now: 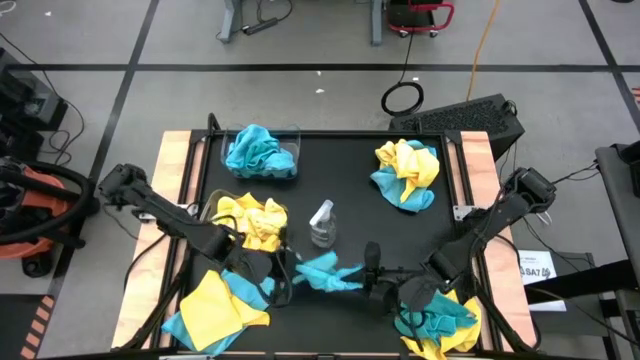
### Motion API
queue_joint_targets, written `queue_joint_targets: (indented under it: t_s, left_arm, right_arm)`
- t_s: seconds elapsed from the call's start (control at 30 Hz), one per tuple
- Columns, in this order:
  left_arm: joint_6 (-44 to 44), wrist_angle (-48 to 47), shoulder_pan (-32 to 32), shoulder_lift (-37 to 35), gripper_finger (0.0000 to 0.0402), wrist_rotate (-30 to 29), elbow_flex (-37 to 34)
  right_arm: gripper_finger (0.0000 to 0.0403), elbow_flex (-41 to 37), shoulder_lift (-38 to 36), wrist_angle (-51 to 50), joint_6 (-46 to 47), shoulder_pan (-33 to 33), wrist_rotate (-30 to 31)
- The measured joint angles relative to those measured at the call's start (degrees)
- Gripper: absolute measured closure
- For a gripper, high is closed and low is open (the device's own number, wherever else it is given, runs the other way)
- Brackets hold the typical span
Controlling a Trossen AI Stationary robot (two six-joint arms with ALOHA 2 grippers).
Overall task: Sort microfiber towel by color & place in baskets
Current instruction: Put the blue microfiber cloth into the top transparent bin
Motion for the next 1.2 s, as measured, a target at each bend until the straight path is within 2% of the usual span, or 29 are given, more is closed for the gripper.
queue_joint_targets:
  t_s: [0.17,0.27,0.53,0.67,0.87,1.2]
  left_arm:
    - [3.6,-9.6,-1.2,-2.6,0.0397,-7.2,6.9]
    - [6.1,-15.0,-1.4,-4.3,0.0398,-12.6,10.6]
    - [6.1,-31.6,-0.5,-6.3,0.0399,-27.9,18.3]
    - [6.0,-36.2,1.1,-6.7,0.0399,-32.9,20.0]
    - [7.4,-39.6,5.8,-8.8,0.0399,-36.1,21.1]
    - [7.4,-49.4,17.7,-10.5,0.0399,-36.4,21.1]
  right_arm:
    - [0.0355,0.0,-0.9,-8.1,9.4,1.9,-0.4]
    - [0.0339,0.0,-0.9,-11.0,13.0,2.9,-0.9]
    - [0.0288,0.0,-1.0,-15.7,20.7,4.8,-0.8]
    - [0.0277,0.0,-1.0,-17.0,22.9,5.3,-0.8]
    - [0.0275,0.0,-1.0,-17.7,24.0,5.8,-0.7]
    - [0.0275,0.0,-1.0,-19.9,27.6,5.8,-0.7]
